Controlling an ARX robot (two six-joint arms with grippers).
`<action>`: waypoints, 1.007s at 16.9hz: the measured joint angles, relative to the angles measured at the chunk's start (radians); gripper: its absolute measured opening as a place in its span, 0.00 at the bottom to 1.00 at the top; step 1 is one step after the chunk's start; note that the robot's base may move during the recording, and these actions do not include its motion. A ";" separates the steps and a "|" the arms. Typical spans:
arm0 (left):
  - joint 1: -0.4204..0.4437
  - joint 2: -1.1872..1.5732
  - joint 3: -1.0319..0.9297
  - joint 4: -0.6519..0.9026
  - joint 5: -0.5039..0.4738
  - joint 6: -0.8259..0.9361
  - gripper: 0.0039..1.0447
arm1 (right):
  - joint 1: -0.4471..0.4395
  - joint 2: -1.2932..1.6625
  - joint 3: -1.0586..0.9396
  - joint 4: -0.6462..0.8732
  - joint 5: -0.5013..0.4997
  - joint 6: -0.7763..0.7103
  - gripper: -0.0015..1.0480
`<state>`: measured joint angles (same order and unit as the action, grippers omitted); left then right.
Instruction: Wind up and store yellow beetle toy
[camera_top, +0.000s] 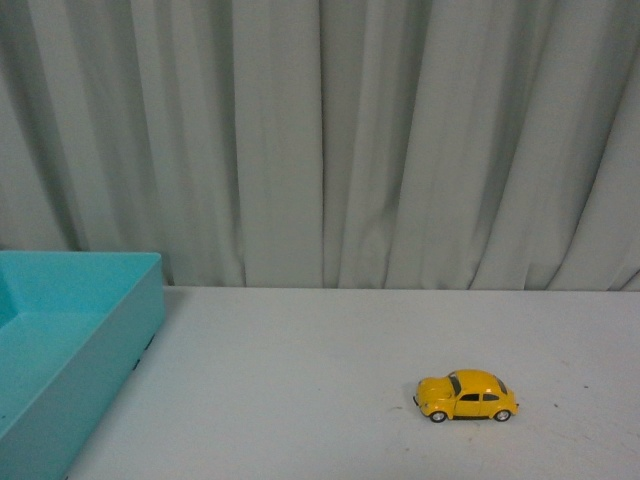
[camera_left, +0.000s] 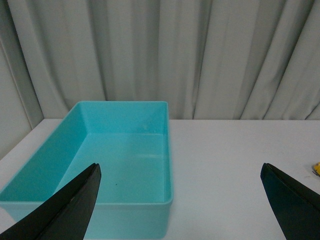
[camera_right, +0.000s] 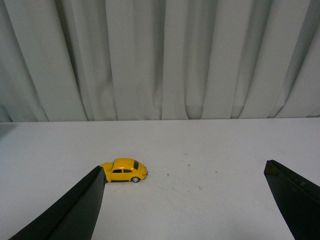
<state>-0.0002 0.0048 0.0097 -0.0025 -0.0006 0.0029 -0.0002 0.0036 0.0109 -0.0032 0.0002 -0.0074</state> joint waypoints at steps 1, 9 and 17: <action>0.000 0.000 0.000 0.000 0.000 0.000 0.94 | 0.000 0.000 0.000 0.000 0.000 0.000 0.94; 0.000 0.000 0.000 0.000 0.000 0.000 0.94 | 0.000 0.000 0.000 0.000 0.000 0.000 0.94; 0.000 0.000 0.000 0.000 0.000 0.000 0.94 | 0.000 0.000 0.000 0.000 0.000 0.000 0.94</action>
<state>-0.0002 0.0048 0.0097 -0.0029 -0.0006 0.0029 -0.0002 0.0036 0.0109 -0.0032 0.0002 -0.0074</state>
